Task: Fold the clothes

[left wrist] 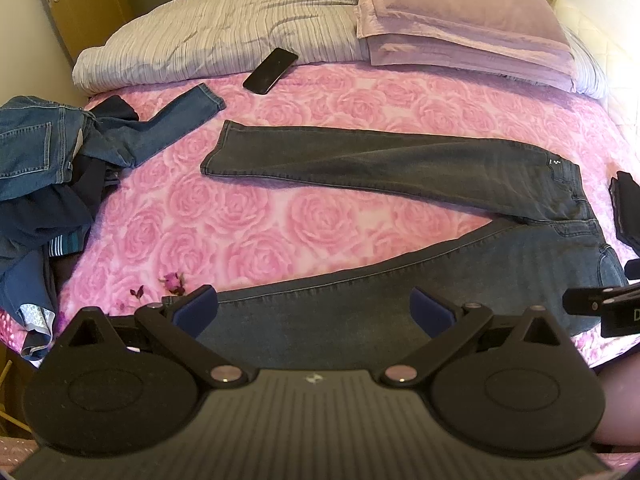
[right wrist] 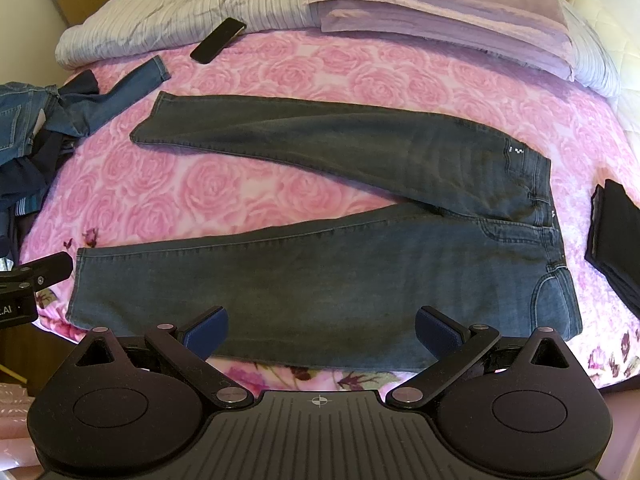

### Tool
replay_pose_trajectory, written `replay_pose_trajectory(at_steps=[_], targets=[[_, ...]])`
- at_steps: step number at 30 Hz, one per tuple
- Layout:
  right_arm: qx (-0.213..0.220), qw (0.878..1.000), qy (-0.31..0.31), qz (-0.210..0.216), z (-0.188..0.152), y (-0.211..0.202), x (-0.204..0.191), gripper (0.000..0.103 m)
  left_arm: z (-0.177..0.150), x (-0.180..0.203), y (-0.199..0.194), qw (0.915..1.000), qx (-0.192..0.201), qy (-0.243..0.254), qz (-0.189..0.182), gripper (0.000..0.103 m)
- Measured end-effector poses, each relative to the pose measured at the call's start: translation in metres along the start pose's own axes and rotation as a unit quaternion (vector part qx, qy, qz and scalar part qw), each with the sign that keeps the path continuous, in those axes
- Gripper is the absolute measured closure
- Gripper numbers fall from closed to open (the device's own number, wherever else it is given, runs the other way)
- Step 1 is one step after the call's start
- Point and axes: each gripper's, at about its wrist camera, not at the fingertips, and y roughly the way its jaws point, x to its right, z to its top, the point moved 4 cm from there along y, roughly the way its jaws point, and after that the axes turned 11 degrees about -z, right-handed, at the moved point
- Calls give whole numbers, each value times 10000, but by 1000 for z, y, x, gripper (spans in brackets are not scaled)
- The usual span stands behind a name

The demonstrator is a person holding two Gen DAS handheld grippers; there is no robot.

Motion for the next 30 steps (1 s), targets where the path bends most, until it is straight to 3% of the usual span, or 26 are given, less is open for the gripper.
replay_pose_trajectory(at_steps=[30], targets=[[-17, 10000, 6, -5, -3, 0, 0, 1, -2, 2, 0, 10000, -44, 20, -60, 2]])
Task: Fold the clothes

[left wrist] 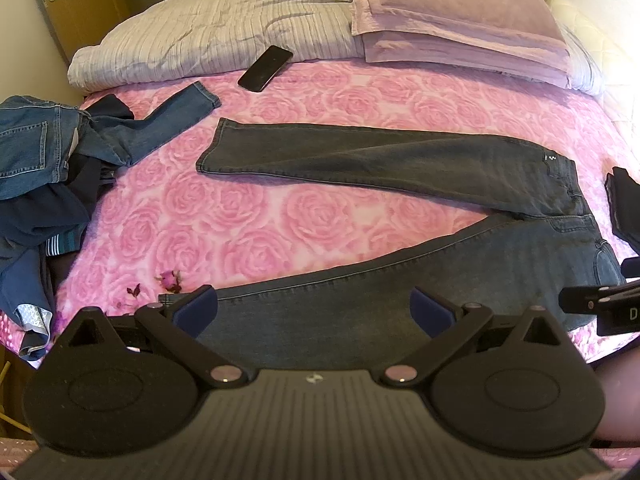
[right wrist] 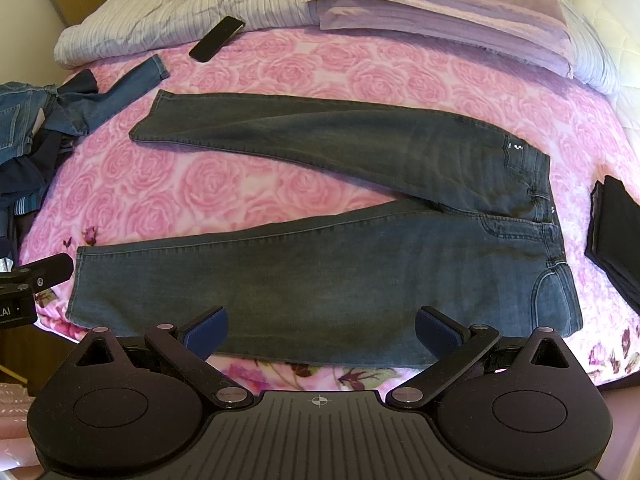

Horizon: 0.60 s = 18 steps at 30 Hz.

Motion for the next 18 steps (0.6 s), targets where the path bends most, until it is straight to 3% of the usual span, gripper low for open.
replay_pose_trajectory(at_steps=[18], targets=[[2, 10000, -29, 10, -1, 0, 0, 1, 0, 4, 0, 10000, -5, 18, -11, 2]])
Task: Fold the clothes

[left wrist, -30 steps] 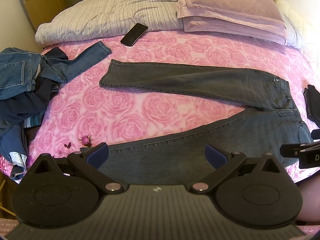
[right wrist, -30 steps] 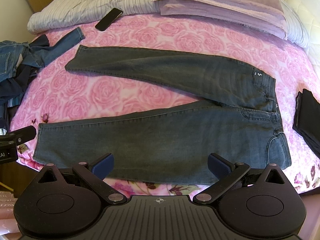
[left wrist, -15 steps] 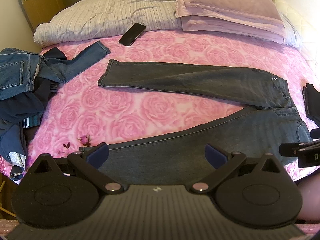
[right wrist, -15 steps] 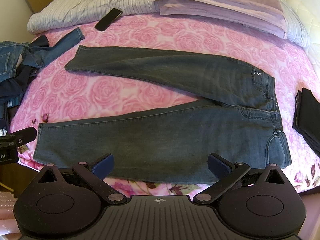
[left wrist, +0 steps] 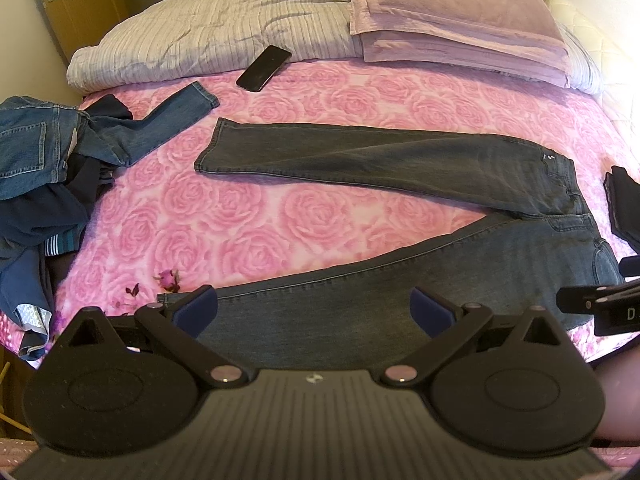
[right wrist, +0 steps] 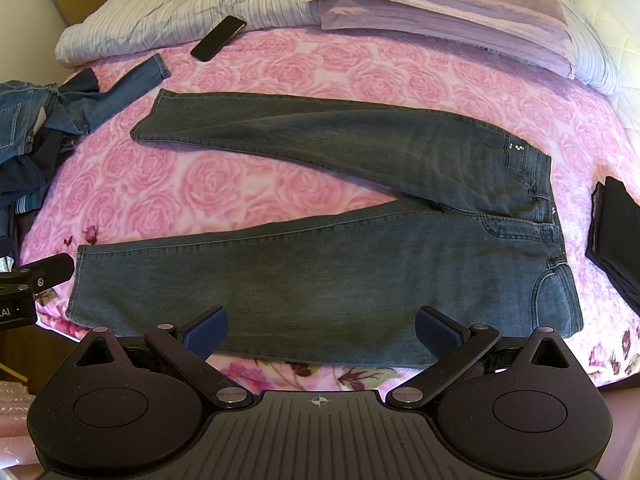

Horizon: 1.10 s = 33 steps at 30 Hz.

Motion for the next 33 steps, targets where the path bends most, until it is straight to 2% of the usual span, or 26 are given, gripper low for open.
replay_pose_trajectory(at_steps=[33], targets=[[-66, 10000, 31, 38, 3, 7, 15, 1, 10, 21, 8, 9998, -55, 216, 5, 2]])
